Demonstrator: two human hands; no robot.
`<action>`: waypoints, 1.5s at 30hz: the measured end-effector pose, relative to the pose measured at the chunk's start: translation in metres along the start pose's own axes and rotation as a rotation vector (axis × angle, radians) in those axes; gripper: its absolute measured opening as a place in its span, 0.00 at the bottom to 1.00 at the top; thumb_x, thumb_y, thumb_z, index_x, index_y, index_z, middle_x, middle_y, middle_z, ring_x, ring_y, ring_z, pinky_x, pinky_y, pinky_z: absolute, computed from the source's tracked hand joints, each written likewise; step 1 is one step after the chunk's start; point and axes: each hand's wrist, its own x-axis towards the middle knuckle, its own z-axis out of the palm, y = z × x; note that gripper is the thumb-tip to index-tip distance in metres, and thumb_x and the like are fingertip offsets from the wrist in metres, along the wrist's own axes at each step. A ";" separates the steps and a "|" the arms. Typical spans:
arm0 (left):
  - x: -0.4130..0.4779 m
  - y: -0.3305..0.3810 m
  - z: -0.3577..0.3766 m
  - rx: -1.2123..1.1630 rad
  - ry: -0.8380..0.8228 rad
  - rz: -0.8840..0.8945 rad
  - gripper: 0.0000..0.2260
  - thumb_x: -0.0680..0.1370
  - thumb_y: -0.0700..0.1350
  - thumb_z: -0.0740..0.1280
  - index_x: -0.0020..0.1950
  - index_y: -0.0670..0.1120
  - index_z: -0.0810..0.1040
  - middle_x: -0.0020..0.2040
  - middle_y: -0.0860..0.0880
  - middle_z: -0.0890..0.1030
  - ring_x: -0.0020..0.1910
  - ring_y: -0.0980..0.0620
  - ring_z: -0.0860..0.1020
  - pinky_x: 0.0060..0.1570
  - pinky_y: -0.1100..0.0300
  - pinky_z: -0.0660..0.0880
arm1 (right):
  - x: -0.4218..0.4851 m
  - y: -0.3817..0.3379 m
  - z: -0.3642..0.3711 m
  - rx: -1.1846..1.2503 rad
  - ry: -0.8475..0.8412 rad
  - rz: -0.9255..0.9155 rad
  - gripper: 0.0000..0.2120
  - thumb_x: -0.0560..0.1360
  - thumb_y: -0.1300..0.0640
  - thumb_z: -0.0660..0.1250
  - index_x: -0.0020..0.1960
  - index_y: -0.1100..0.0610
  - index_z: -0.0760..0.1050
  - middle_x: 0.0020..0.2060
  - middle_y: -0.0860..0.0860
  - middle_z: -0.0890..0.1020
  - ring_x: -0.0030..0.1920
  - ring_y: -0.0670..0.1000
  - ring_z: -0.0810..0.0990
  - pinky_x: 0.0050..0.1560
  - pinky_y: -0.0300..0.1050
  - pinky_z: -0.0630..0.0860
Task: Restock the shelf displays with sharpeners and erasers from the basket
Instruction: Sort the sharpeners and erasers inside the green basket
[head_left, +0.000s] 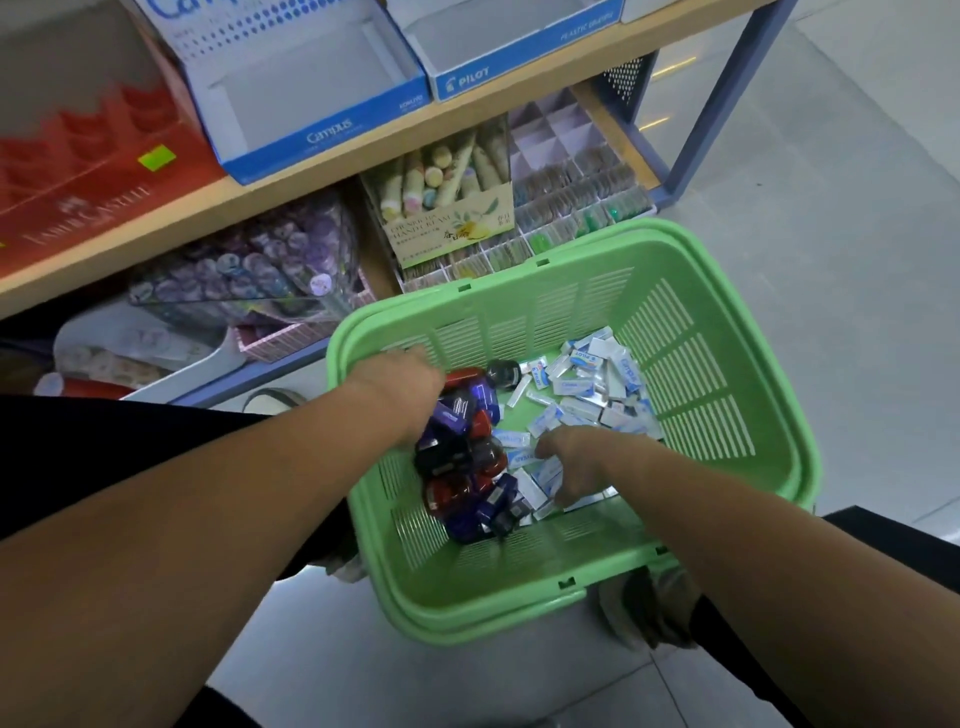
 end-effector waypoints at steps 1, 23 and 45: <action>0.001 0.006 0.002 0.036 0.044 0.023 0.23 0.74 0.45 0.74 0.68 0.48 0.73 0.60 0.46 0.73 0.62 0.45 0.73 0.60 0.50 0.76 | 0.001 0.001 -0.001 -0.013 -0.005 0.003 0.40 0.72 0.51 0.78 0.79 0.50 0.63 0.75 0.54 0.69 0.72 0.59 0.71 0.71 0.54 0.71; 0.022 0.056 0.070 -0.505 -0.055 0.185 0.08 0.74 0.43 0.71 0.47 0.54 0.75 0.50 0.52 0.77 0.48 0.47 0.77 0.50 0.48 0.79 | 0.017 0.000 -0.004 -0.421 -0.117 -0.029 0.37 0.73 0.38 0.73 0.78 0.47 0.66 0.72 0.52 0.73 0.71 0.58 0.72 0.68 0.56 0.73; 0.062 0.114 0.057 -0.109 0.038 0.290 0.20 0.79 0.52 0.69 0.68 0.45 0.74 0.63 0.44 0.75 0.63 0.43 0.73 0.59 0.50 0.72 | -0.026 0.043 -0.047 -0.247 0.556 0.113 0.23 0.79 0.46 0.66 0.70 0.54 0.69 0.64 0.54 0.74 0.66 0.57 0.73 0.60 0.51 0.74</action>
